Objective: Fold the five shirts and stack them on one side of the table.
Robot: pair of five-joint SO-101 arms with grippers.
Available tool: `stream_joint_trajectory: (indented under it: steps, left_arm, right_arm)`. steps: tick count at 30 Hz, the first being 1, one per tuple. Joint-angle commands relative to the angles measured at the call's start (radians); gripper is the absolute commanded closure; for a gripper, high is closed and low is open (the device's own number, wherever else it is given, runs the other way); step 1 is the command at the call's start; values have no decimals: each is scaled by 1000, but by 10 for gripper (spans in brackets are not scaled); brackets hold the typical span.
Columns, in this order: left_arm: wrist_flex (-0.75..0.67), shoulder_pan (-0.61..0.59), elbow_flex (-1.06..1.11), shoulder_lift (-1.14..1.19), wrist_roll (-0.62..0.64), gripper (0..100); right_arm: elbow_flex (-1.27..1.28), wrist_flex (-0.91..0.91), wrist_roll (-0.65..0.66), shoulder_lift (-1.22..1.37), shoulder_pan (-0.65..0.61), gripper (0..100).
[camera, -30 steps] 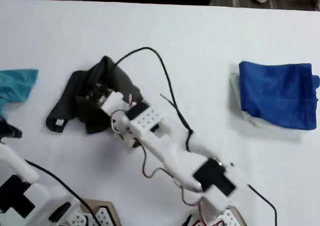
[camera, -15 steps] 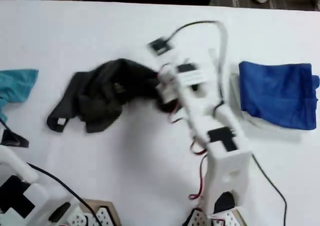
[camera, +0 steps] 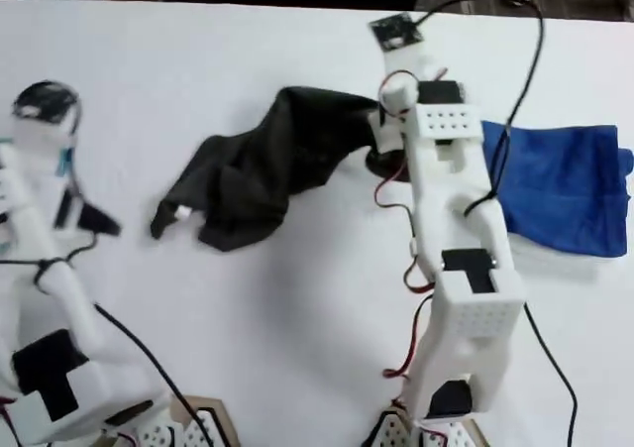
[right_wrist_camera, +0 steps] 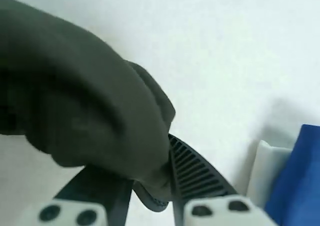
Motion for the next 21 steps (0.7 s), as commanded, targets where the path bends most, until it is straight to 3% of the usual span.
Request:
stream_joint_trajectory:
  steps: [1,6,11,15,21]
  left_arm:
    - [-21,133,-2,-21,69,623]
    - [-21,316,-1,-20,86,623]
    - [-81,439,31,-17,78,623]
    - [-242,443,165,-17,77,623]
    - [-428,322,292,-17,43,623]
  right_arm:
    - [-51,39,-5,-7,-51,844]
    - [-52,15,-5,-7,-73,646]
    - [-86,21,-5,-7,-30,661]
    - [-104,21,-5,-7,12,669]
    - [-124,21,-5,-7,44,669]
